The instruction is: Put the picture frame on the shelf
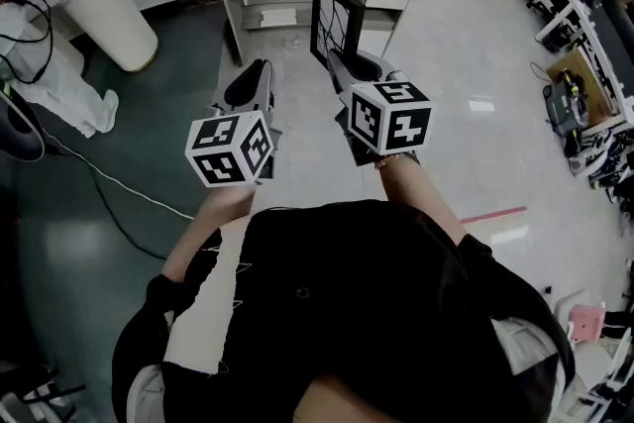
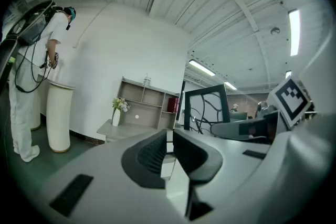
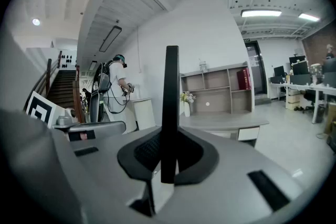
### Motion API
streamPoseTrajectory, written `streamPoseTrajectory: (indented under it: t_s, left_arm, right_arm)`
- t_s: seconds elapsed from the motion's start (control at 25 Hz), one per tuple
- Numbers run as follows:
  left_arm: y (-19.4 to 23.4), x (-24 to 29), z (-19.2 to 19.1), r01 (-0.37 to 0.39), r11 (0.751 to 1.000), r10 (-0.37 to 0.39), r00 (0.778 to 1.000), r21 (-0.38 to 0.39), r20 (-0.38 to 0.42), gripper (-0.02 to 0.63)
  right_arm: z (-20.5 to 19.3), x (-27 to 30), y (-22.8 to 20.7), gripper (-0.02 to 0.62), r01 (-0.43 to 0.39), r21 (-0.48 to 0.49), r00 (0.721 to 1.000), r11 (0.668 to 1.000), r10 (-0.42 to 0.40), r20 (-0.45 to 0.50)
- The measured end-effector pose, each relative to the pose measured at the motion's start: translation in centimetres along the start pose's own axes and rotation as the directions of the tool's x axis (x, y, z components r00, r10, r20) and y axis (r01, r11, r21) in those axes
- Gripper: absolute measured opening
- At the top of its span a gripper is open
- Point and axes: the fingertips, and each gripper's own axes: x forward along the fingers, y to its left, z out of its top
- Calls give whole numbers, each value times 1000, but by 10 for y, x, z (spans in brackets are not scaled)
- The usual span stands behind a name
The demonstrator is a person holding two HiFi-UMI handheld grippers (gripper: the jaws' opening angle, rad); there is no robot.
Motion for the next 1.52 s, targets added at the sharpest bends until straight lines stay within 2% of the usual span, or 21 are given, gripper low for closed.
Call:
streamPoseTrajectory:
  t_s: [0.4,0.64,0.8,1.08,1.32,1.52]
  left_arm:
    - [9,-3,4,0,1000,0,1000,0,10,46]
    - [37,-6,-4,18,1000,-18,1000,-5,-11,12]
    - [53,-8,-10,39,999,-40,999,-33,-16,12]
    - [61,0,-24,58,997,-60,997,-43,-42,11]
    - [72,25,-27,36,998,-38,999,-54,-36,11]
    - [77,66,-6,19,1000,-19,1000,-24,1,12]
  right_arm:
    - [1,2,2,43,2,34,1000,999,-3,26]
    - [-11,20,16,43,17,58,1000,998,-18,23]
    - [-18,29,27,43,25,49,999,998,-26,30]
    - [-32,50,33,43,-9,73,1000,997,10,-9]
    - [-33,76,15,43,-39,77,999,996,41,-20]
    - [-9,106,-15,42,-65,57,998,996,65,-1]
